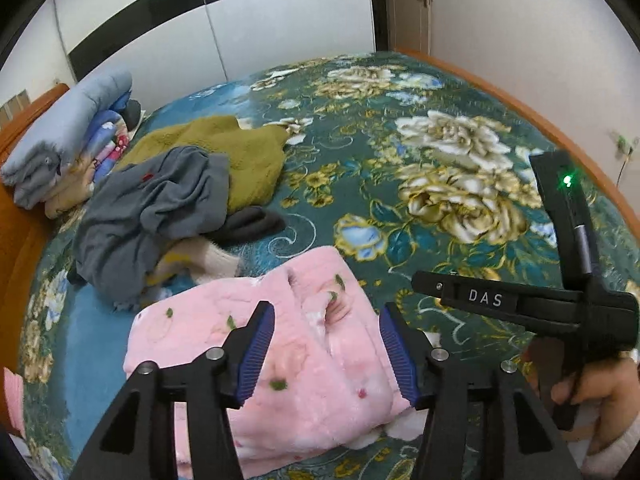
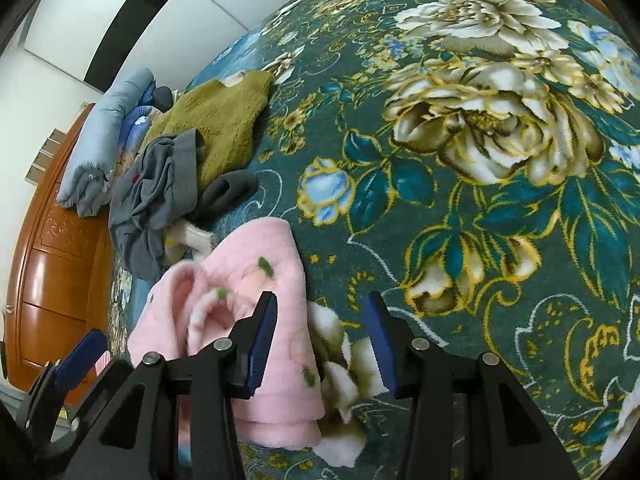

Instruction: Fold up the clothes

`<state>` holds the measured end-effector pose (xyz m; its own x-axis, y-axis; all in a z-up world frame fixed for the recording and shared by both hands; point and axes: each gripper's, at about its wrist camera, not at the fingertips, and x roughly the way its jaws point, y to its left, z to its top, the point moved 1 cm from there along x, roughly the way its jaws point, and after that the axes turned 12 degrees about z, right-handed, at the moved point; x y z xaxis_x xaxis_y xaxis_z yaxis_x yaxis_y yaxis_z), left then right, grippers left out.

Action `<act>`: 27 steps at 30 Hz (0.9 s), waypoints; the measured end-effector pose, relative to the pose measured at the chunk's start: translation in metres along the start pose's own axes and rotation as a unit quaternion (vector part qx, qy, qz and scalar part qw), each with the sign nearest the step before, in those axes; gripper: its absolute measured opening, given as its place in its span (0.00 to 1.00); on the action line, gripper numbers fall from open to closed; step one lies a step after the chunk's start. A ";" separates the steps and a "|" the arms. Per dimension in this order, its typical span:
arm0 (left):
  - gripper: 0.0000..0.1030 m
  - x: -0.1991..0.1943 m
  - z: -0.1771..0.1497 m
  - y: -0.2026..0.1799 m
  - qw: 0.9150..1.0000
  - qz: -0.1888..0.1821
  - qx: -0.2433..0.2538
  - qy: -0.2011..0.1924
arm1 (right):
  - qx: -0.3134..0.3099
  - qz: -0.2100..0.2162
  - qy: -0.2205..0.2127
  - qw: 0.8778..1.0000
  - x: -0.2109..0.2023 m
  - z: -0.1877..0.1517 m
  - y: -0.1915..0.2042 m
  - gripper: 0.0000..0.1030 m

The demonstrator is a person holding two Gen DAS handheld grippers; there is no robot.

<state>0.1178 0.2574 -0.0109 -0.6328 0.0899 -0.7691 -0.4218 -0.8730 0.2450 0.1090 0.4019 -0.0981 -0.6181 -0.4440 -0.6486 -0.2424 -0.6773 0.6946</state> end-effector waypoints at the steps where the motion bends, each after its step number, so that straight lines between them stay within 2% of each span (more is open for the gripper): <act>1: 0.57 0.000 -0.001 0.011 1.000 -0.006 -0.015 0.004 | -0.001 0.003 -0.001 1.000 -0.002 0.001 0.001 0.45; 3: 0.57 0.003 -0.007 0.041 0.998 -0.012 -0.053 0.012 | -0.004 0.009 -0.004 1.000 -0.006 0.002 0.003 0.45; 6: 0.57 0.023 -0.029 0.105 0.990 0.018 -0.131 0.047 | -0.024 0.046 0.007 0.999 -0.005 0.002 0.016 0.45; 8: 0.57 0.039 -0.050 0.146 0.977 0.035 -0.191 0.089 | -0.044 0.082 0.034 0.995 0.006 -0.002 0.031 0.45; 10: 0.57 0.051 -0.072 0.164 0.967 0.031 -0.225 0.115 | -0.063 0.112 0.065 0.990 0.020 -0.005 0.047 0.45; 14: 0.57 0.075 -0.115 0.199 0.942 0.022 -0.291 0.168 | -0.088 0.127 0.124 0.980 0.053 -0.011 0.076 0.45; 16: 0.57 0.088 -0.133 0.201 0.926 -0.001 -0.320 0.202 | -0.092 0.127 0.155 0.975 0.069 -0.014 0.086 0.45; 18: 0.57 0.093 -0.140 0.205 0.915 -0.021 -0.344 0.213 | -0.081 0.111 0.170 0.976 0.078 -0.015 0.084 0.45; 21: 0.57 0.094 -0.143 0.206 0.910 -0.032 -0.354 0.212 | -0.054 0.117 0.179 0.975 0.090 -0.012 0.076 0.45; 26: 0.57 0.096 -0.147 0.207 0.905 -0.043 -0.363 0.216 | 0.000 0.148 0.163 0.976 0.113 0.007 0.074 0.46; 27: 0.57 0.095 -0.148 0.209 0.904 -0.045 -0.365 0.216 | 0.011 0.143 0.163 0.976 0.118 0.008 0.074 0.46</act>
<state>0.0657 0.0127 -0.1205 -0.2378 0.1191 -0.9640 0.1825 -0.9693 -0.1648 0.0116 0.3041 -0.1208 -0.3927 -0.7785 -0.4897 -0.1135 -0.4874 0.8658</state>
